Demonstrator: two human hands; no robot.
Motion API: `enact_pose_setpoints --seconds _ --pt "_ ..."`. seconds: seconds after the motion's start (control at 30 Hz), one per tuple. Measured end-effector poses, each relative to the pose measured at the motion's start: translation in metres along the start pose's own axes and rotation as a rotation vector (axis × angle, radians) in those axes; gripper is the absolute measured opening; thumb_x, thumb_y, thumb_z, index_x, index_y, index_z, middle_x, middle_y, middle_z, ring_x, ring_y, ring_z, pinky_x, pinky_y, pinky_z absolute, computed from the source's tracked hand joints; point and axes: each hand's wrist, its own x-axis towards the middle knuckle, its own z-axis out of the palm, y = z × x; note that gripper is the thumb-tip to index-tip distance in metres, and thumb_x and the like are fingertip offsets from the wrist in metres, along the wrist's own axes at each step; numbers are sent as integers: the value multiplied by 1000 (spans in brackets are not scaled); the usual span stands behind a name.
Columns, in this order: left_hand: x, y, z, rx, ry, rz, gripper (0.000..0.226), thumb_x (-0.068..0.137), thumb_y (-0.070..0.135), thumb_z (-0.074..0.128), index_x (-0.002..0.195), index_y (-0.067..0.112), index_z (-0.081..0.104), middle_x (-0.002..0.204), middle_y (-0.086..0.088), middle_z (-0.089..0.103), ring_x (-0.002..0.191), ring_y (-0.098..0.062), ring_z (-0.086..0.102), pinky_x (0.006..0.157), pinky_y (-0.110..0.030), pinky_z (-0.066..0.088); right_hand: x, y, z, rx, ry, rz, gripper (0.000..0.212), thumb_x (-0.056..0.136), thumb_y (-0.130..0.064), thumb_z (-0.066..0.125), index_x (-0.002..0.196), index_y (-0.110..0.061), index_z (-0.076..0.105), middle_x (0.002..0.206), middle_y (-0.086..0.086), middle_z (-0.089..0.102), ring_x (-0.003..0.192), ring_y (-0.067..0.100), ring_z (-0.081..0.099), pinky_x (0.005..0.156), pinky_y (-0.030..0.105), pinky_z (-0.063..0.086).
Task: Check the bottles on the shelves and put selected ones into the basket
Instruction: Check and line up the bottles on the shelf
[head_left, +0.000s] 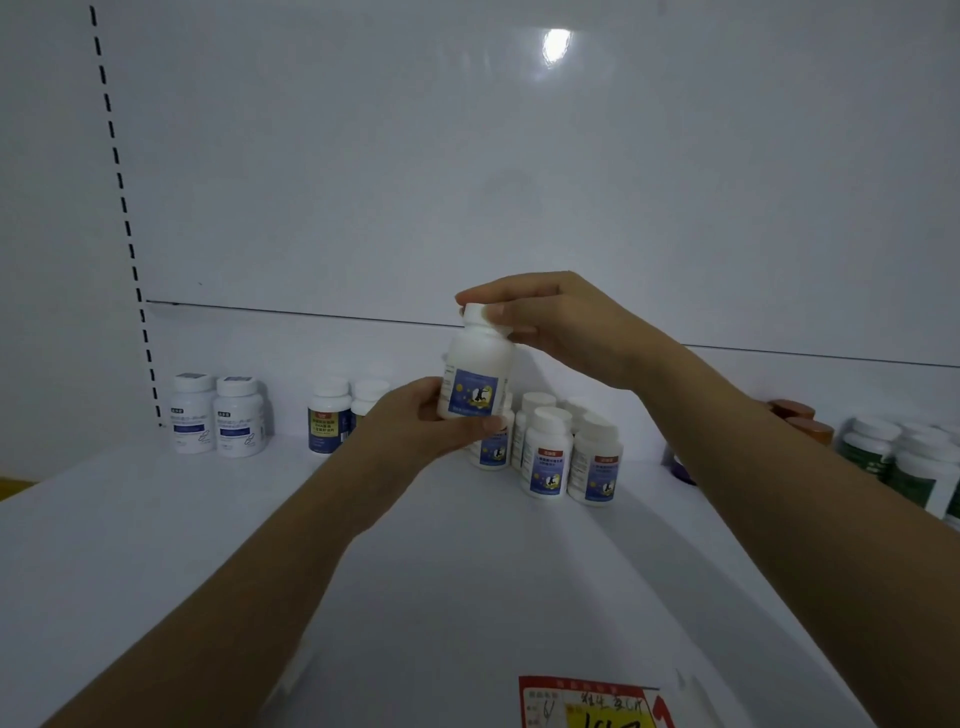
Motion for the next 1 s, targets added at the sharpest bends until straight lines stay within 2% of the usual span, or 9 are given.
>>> enact_pose_setpoints --seconds 0.07,0.17,0.3,0.4,0.6,0.73,0.83,0.93,1.0 --pt "0 0 -1 5 12 16 59 51 33 87 104 19 66 103 0 73 102 -19 67 98 -44 48 0 -1 2 12 1 -2 22 92 -13 57 110 -17 69 119 0 67 113 14 61 101 31 47" --pt "0 1 -1 -6 20 21 57 49 35 81 102 21 66 102 1 73 100 -18 67 98 -43 48 -1 -3 4 -30 -6 -13 21 92 -19 58 110 -20 68 116 -4 68 110 10 62 99 28 48" --pt "0 2 -1 18 12 27 52 54 33 80 102 22 66 101 3 73 98 -15 68 96 -40 50 -1 -4 5 -79 5 -20 20 91 -21 60 109 -23 69 113 -9 69 107 6 63 97 26 49" --pt "1 2 -1 55 8 26 38 66 24 80 102 23 65 98 6 74 93 -10 69 93 -34 52 0 -3 6 -101 11 -22 20 92 -23 60 109 -24 69 115 -9 68 108 8 63 99 29 49" --pt "5 3 -2 86 14 35 40 68 24 79 105 24 64 96 10 72 89 -5 68 84 -24 54 2 -3 5 -94 18 -20 21 92 -22 60 110 -22 69 115 -6 68 109 10 63 101 32 48" --pt "5 4 -2 92 16 50 36 68 23 79 101 26 63 92 13 72 85 -2 68 71 -15 53 2 -4 5 -100 31 -18 21 92 -21 60 110 -21 69 114 -7 68 107 8 63 97 28 50" --pt "5 4 -2 111 26 41 39 68 25 79 103 26 63 92 14 71 83 -1 68 69 -14 51 1 -4 6 -125 48 -17 19 90 -25 62 107 -21 70 110 -9 69 103 6 64 92 24 51" --pt "6 3 -2 123 33 35 41 67 26 80 104 24 62 92 13 71 84 -2 68 70 -15 51 0 -4 6 -183 70 -23 21 89 -27 64 108 -22 71 106 -12 70 98 1 64 81 14 50" --pt "6 3 -2 100 17 37 43 66 26 80 105 21 63 92 11 72 84 -3 69 72 -16 53 0 -4 4 -150 80 -27 21 89 -23 65 109 -21 70 106 -9 71 98 3 65 83 15 51"
